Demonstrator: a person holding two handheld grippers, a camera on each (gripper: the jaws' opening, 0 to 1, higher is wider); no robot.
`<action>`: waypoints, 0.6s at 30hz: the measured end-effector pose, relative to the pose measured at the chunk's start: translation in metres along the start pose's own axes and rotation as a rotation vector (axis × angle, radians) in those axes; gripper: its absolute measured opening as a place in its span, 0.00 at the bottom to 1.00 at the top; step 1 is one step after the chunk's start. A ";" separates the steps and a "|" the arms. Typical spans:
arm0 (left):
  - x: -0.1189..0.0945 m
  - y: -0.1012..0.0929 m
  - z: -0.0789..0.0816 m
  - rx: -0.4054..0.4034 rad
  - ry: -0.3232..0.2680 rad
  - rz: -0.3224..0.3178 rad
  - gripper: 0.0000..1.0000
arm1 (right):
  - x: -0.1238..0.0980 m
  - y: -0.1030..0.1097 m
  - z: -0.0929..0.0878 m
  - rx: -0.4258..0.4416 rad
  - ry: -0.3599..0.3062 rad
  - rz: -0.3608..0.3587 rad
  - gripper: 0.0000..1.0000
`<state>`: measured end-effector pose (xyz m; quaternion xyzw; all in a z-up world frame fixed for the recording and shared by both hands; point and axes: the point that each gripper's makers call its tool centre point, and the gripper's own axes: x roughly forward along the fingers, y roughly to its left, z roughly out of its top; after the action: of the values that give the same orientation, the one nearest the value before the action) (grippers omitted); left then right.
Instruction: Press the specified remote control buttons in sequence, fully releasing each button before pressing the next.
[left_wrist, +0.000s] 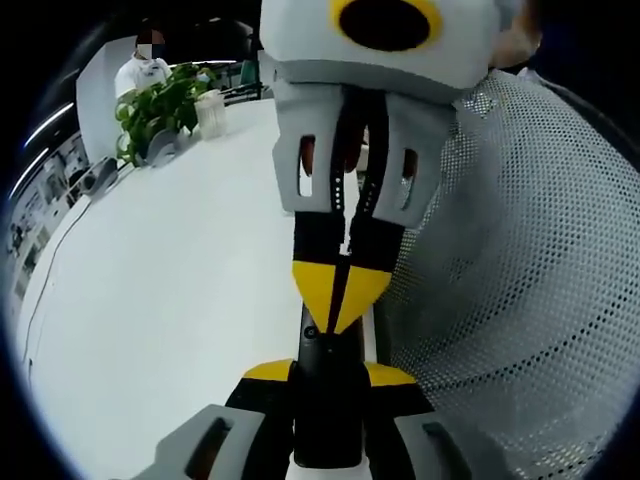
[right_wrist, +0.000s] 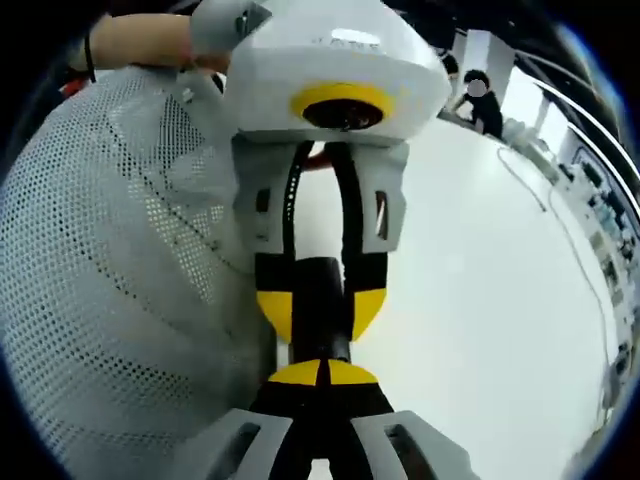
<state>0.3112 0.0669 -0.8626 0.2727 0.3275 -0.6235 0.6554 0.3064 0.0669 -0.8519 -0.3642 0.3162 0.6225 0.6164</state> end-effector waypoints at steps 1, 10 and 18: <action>0.000 0.000 0.000 0.000 -0.001 0.000 0.25 | 0.000 -0.001 -0.002 0.015 0.012 -0.005 0.00; 0.000 0.000 0.000 -0.003 -0.006 -0.004 0.25 | 0.004 -0.002 -0.002 -0.058 0.086 -0.045 0.00; 0.000 0.001 0.001 -0.003 -0.008 -0.003 0.25 | 0.002 -0.006 -0.002 0.089 0.027 -0.028 0.00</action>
<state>0.3120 0.0666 -0.8622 0.2686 0.3262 -0.6251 0.6563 0.3127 0.0668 -0.8545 -0.3492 0.3470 0.5941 0.6361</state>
